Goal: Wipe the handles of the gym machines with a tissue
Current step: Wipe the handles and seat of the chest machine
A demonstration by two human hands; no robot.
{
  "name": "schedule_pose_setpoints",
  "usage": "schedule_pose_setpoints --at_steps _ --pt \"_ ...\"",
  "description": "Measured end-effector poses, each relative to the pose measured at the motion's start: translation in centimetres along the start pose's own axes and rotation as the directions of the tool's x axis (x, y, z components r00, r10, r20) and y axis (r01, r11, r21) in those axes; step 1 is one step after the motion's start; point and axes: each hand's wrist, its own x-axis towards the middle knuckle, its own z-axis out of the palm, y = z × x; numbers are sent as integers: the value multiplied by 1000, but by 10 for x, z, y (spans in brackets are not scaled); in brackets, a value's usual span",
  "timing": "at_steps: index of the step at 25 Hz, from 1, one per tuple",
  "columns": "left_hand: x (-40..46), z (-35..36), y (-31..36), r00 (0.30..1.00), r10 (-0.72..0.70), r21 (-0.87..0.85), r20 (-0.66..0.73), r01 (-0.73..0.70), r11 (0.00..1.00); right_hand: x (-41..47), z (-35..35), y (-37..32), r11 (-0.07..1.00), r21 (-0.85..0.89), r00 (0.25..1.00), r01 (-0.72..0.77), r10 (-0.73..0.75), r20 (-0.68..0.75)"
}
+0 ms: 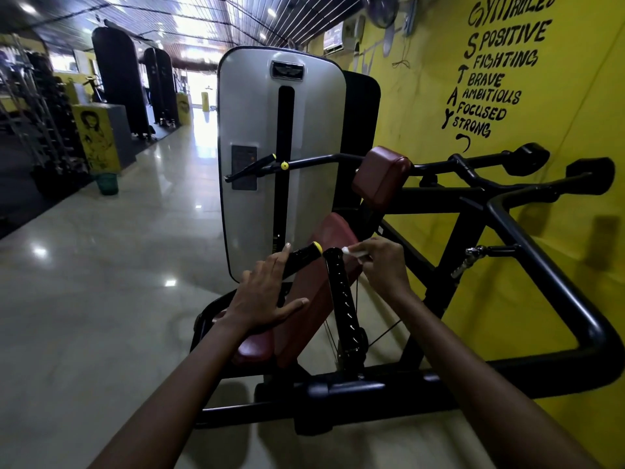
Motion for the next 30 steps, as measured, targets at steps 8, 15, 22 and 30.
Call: schedule_pose_setpoints --at_steps 8,15,22,30 --pt "1 0 1 1000 -10 31 4 10 999 9 35 10 993 -4 992 117 -117 -44" --pt "1 1 -1 1000 -8 24 3 8 1000 -25 20 3 956 -90 959 279 -274 68" --pt "1 0 0 1000 -12 5 13 12 1000 -84 -4 -5 936 -79 930 343 -327 168" --pt "0 -2 2 1000 -15 1 15 15 1000 -118 -38 -4 983 64 924 171 -182 337"
